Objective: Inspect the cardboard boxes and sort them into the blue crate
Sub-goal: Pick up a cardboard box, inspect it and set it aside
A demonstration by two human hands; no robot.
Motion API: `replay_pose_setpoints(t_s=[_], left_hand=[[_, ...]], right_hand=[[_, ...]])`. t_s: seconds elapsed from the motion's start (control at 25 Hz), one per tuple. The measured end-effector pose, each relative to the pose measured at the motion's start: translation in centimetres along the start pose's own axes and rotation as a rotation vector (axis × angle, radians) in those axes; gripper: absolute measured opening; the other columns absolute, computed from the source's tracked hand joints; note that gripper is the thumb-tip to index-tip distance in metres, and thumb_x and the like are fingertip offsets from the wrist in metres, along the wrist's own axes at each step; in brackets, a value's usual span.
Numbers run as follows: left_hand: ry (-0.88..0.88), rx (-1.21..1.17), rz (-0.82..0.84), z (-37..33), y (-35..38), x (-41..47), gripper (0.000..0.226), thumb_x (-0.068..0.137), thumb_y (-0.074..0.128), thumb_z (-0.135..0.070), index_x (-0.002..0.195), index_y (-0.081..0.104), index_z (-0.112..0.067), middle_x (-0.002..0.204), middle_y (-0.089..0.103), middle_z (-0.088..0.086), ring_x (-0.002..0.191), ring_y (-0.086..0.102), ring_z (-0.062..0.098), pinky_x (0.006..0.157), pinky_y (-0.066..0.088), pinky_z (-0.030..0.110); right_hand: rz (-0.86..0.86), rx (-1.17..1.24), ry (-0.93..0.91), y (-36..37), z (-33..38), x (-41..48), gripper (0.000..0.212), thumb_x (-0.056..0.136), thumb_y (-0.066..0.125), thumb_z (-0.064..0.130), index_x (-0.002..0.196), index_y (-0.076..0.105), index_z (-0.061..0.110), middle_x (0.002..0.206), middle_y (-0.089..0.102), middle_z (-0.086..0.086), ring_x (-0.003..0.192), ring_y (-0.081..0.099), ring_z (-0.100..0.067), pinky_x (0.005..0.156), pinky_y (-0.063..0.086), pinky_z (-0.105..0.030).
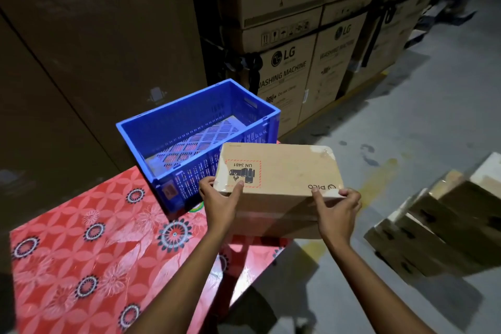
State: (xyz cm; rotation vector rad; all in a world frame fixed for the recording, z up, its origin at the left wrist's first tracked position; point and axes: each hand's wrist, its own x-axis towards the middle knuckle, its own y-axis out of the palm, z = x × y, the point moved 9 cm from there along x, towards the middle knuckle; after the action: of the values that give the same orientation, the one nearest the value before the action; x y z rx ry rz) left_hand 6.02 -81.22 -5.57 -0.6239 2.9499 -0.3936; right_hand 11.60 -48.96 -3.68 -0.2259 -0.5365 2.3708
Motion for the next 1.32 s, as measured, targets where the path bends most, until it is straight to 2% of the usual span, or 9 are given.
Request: replay_pose_setpoints(t_s=[0.08, 0.16, 0.28, 0.44, 0.56, 0.68, 0.88, 1.12, 1.32], left_hand=[[0.018, 0.023, 0.036, 0.1, -0.1, -0.4, 0.063, 0.083, 0.082, -0.035, 0.121, 0.035, -0.019, 0.128, 0.045, 0.014, 0.105, 0.060, 0.030, 0.080, 0.055, 0.042], [0.034, 0.095, 0.084, -0.3, -0.2, -0.7, 0.065, 0.086, 0.080, -0.031, 0.133, 0.038, -0.012, 0.134, 0.042, 0.012, 0.110, 0.057, 0.026, 0.082, 0.049, 0.033], [0.095, 0.319, 0.197, -1.8, 0.2, 0.5, 0.080, 0.086, 0.079, -0.034, 0.149, 0.036, -0.011, 0.140, 0.041, 0.011, 0.119, 0.054, 0.027, 0.090, 0.041, 0.029], [0.143, 0.600, 0.360, -4.3, 2.6, 3.3, 0.107, 0.074, 0.076, -0.063, 0.155, 0.021, -0.020, 0.145, 0.037, 0.013, 0.129, 0.049, 0.034, 0.102, 0.049, 0.049], [0.091, 0.709, 0.361, -5.4, 4.3, 4.1, 0.120, 0.069, 0.065, -0.080, 0.158, 0.009, -0.021, 0.151, 0.029, 0.017, 0.137, 0.040, 0.042, 0.103, 0.046, 0.060], [0.038, 0.829, 0.318, -5.1, 5.0, 3.9, 0.126, 0.070, 0.062, -0.086, 0.160, 0.001, -0.021, 0.159, 0.019, 0.017, 0.145, 0.028, 0.042, 0.110, 0.038, 0.062], [0.030, 0.925, 0.298, -4.5, 5.5, 3.0, 0.128, 0.071, 0.058, -0.088, 0.161, -0.006, -0.022, 0.164, 0.007, 0.019, 0.148, 0.022, 0.044, 0.112, 0.035, 0.061], [0.010, 0.904, 0.345, -4.7, 5.8, 3.6, 0.133, 0.072, 0.065, -0.082, 0.159, -0.016, -0.023, 0.162, 0.006, 0.022, 0.148, 0.020, 0.047, 0.112, 0.031, 0.064], [0.021, 0.833, 0.245, -7.2, 6.3, 5.6, 0.112, 0.084, 0.050, -0.081, 0.162, -0.005, -0.021, 0.166, 0.007, 0.019, 0.150, 0.017, 0.047, 0.114, 0.029, 0.064]], right_hand=[[0.010, -0.012, 0.018, -0.3, -0.5, -0.5, 0.057, 0.088, 0.079, 0.036, 0.118, 0.040, 0.007, 0.131, 0.043, -0.018, 0.109, 0.057, -0.037, 0.074, 0.035, -0.032], [0.040, -0.051, 0.029, -0.4, -0.5, -0.4, 0.057, 0.088, 0.079, 0.036, 0.118, 0.041, 0.008, 0.131, 0.043, -0.017, 0.109, 0.056, -0.037, 0.073, 0.034, -0.032], [0.123, -0.175, -0.028, 0.0, 0.3, 0.6, 0.060, 0.085, 0.079, 0.043, 0.119, 0.041, 0.011, 0.133, 0.043, -0.016, 0.115, 0.053, -0.038, 0.079, 0.039, -0.036], [0.230, -0.386, -0.118, 2.0, 3.4, 3.0, 0.080, 0.082, 0.074, 0.058, 0.140, 0.038, 0.017, 0.143, 0.041, -0.017, 0.129, 0.047, -0.041, 0.095, 0.045, -0.045], [0.282, -0.572, -0.057, 3.6, 4.6, 4.3, 0.107, 0.075, 0.068, 0.076, 0.155, 0.023, 0.021, 0.151, 0.036, -0.019, 0.137, 0.041, -0.044, 0.107, 0.040, -0.055], [0.290, -0.666, 0.002, 4.4, 4.7, 4.9, 0.116, 0.071, 0.064, 0.084, 0.158, 0.017, 0.024, 0.155, 0.031, -0.019, 0.141, 0.035, -0.044, 0.110, 0.034, -0.059], [0.270, -0.757, 0.025, 4.8, 3.5, 5.1, 0.119, 0.069, 0.063, 0.087, 0.159, 0.016, 0.025, 0.154, 0.030, -0.020, 0.141, 0.034, -0.043, 0.108, 0.034, -0.060], [0.354, -0.826, -0.017, 5.2, 4.3, 6.3, 0.128, 0.069, 0.063, 0.088, 0.162, 0.001, 0.025, 0.158, 0.025, -0.023, 0.144, 0.032, -0.043, 0.112, 0.029, -0.064], [0.301, -0.715, -0.107, 6.8, 7.5, 7.9, 0.114, 0.077, 0.054, 0.087, 0.162, 0.014, 0.022, 0.162, 0.027, -0.021, 0.144, 0.033, -0.044, 0.110, 0.034, -0.062]])
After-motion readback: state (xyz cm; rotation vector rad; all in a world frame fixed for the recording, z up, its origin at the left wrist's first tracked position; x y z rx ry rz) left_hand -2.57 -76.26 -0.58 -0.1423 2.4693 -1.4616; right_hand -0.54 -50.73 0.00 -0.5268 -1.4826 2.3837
